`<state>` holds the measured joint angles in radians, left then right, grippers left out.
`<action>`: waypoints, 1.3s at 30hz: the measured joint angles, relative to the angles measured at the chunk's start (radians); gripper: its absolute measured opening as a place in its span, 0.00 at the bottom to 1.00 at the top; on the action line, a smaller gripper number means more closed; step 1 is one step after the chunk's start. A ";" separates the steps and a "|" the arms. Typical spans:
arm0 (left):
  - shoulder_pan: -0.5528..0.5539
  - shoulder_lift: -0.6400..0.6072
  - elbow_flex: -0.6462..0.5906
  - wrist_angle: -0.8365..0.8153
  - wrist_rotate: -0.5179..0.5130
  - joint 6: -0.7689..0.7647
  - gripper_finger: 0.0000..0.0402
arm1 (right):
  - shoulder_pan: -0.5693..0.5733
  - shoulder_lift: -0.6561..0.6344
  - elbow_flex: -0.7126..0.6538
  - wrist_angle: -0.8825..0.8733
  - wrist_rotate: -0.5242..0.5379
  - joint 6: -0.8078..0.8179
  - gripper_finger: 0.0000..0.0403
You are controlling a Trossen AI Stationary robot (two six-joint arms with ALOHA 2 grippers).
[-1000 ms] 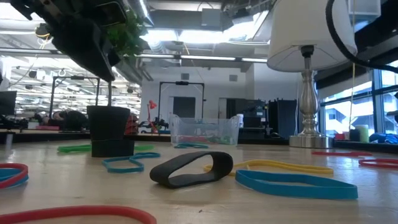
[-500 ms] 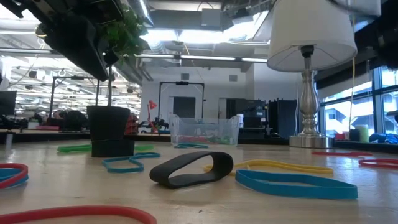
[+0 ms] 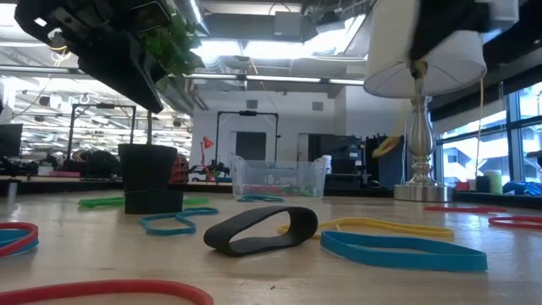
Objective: Pick and place rubber bands into bin
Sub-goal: Put the yellow rubber band into the transparent bin
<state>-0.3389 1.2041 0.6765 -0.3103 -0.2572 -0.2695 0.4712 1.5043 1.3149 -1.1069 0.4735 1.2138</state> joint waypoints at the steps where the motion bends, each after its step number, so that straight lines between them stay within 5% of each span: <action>1: 0.000 0.000 0.000 0.000 -0.013 0.000 0.00 | -0.029 0.000 0.009 0.001 -0.004 -0.058 0.00; 6: 0.000 0.000 0.000 0.000 -0.041 -0.033 0.01 | -0.112 0.000 0.025 -0.007 -0.078 -0.223 0.00; 13: 0.000 0.000 0.000 0.000 -0.076 -0.060 0.00 | -0.094 0.000 0.000 -0.014 -0.161 -0.193 0.00; 19: 0.000 0.000 0.000 0.001 -0.111 -0.059 0.01 | -0.029 -0.001 -0.095 -0.033 -0.285 0.040 0.02; 26: 0.000 0.001 0.000 0.001 -0.110 -0.058 0.01 | 0.132 -0.001 -0.253 -0.013 -0.535 0.364 0.17; 31: 0.000 0.001 0.000 0.001 -0.110 -0.058 0.00 | 0.208 -0.001 -0.338 0.114 -0.551 0.536 0.29; 39: 0.000 0.001 0.000 0.001 -0.109 -0.058 0.01 | 0.214 -0.001 -0.422 0.298 -0.509 0.569 0.36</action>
<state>-0.3386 1.2049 0.6769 -0.3096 -0.3660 -0.3271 0.6853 1.5032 0.8927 -0.8092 -0.0357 1.7832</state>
